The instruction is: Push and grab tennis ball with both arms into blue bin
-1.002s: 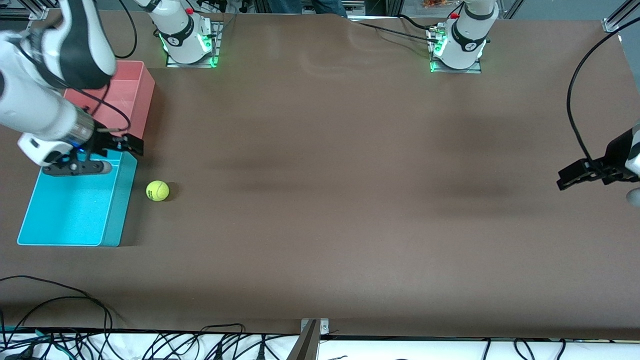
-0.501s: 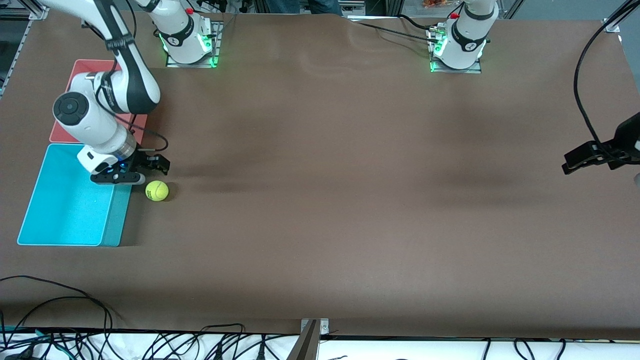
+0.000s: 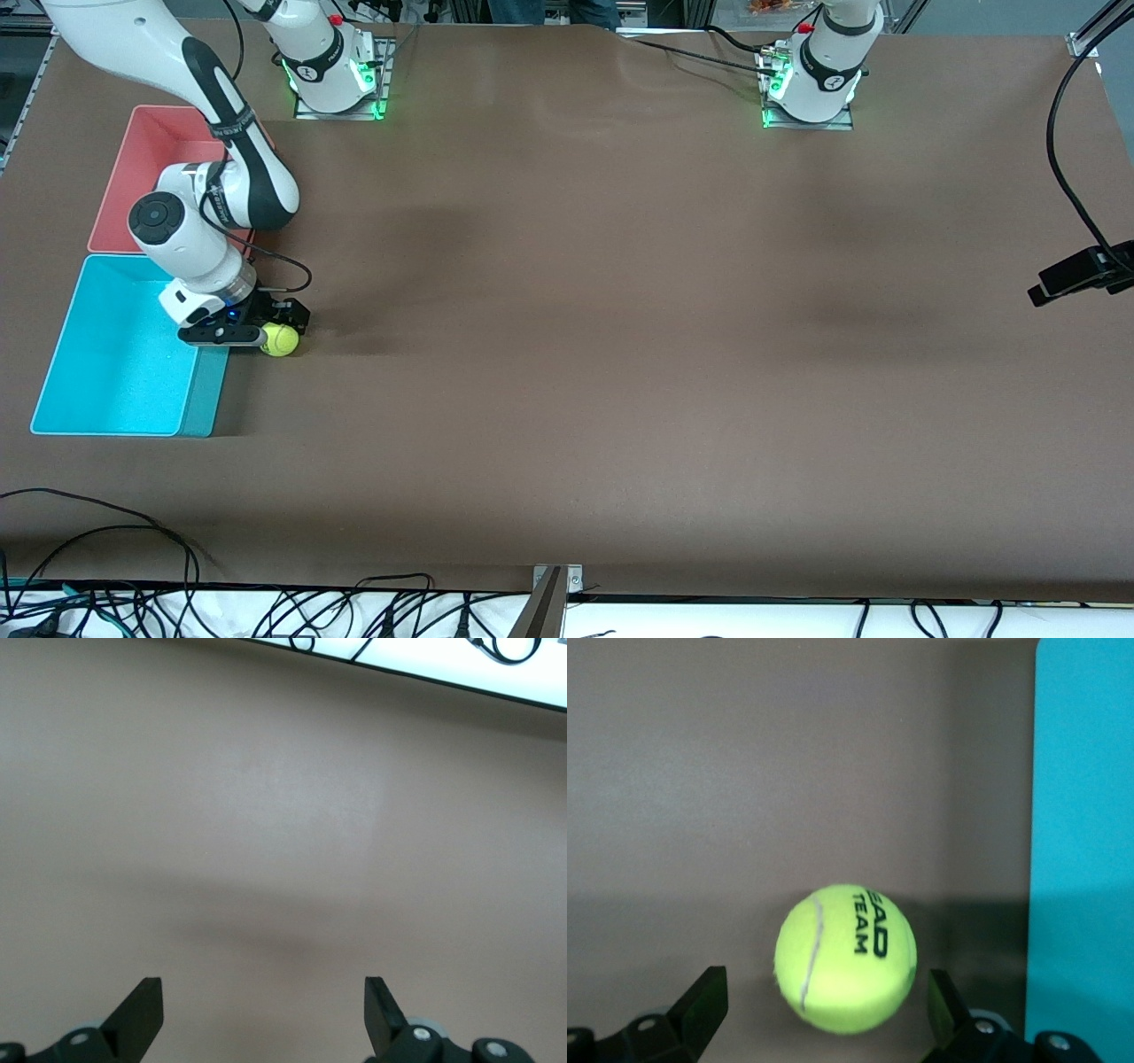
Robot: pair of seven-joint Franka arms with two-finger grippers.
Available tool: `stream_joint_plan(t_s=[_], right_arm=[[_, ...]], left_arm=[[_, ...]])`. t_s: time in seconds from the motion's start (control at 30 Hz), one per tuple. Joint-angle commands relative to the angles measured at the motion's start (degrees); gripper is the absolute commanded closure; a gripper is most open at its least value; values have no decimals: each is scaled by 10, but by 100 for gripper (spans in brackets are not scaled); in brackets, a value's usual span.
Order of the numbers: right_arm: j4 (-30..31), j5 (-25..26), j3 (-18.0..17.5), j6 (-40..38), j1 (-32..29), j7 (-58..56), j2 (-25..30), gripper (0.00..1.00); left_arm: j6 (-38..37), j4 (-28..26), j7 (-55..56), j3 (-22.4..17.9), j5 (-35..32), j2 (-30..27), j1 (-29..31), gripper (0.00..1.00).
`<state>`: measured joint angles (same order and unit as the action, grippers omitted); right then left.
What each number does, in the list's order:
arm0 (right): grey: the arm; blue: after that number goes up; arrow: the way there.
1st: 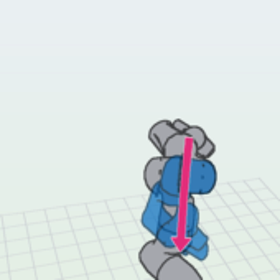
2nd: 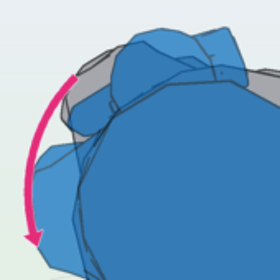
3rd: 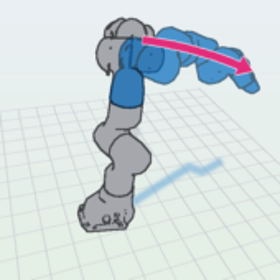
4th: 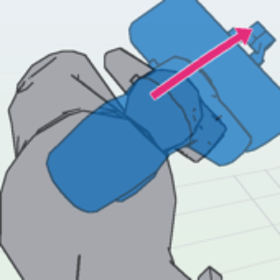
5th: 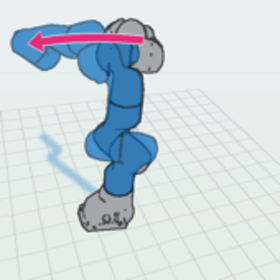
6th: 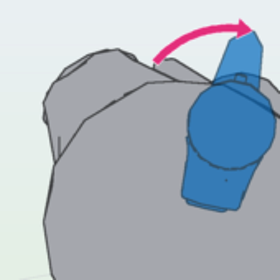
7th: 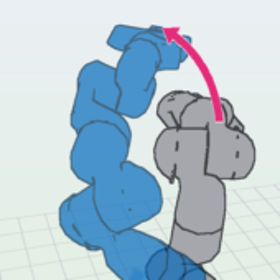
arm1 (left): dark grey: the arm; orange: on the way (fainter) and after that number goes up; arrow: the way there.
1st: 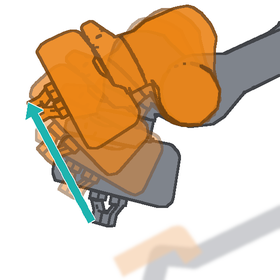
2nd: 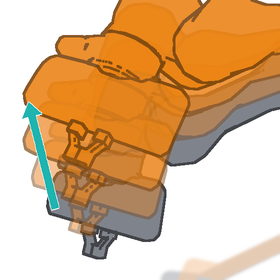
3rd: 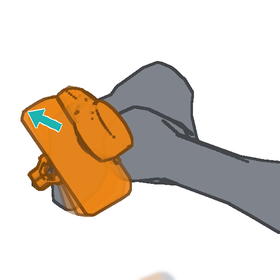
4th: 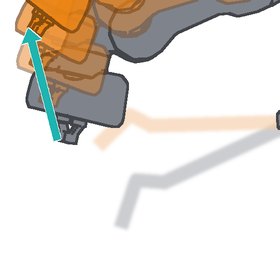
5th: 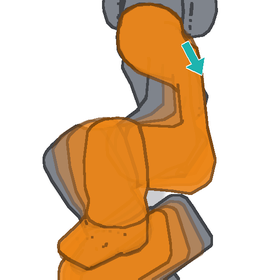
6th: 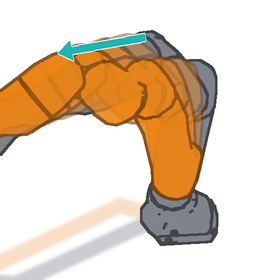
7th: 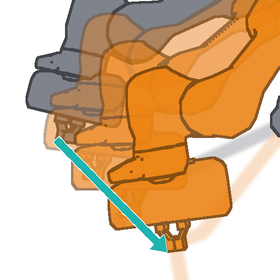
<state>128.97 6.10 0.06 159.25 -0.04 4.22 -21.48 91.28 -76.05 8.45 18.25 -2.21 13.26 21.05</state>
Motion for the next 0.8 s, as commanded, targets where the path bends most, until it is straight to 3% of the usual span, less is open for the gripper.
stream_joint_plan(t_s=[0.0, 0.33, 0.57, 0.63, 0.77], right_arm=[[-1, 32, 12, 44, 0, 2, -26, 0], [-1, 38, 16, 84, 0, 2, -43, 2], [-1, 38, 16, 84, 0, -7, -38, 49], [-1, 38, 16, 84, 1, -6, -37, 54], [-2, 38, 16, 82, 1, -8, -23, 56]], left_arm=[[-6, -24, -14, -109, 40, -44, -93, 0], [-8, -81, -13, -250, 51, -86, -250, 0], [-5, -82, -12, -259, 53, -85, -265, 0], [-6, -82, -12, -259, 57, -83, -265, 0], [-5, -79, -13, -260, 60, -83, -262, 0]])
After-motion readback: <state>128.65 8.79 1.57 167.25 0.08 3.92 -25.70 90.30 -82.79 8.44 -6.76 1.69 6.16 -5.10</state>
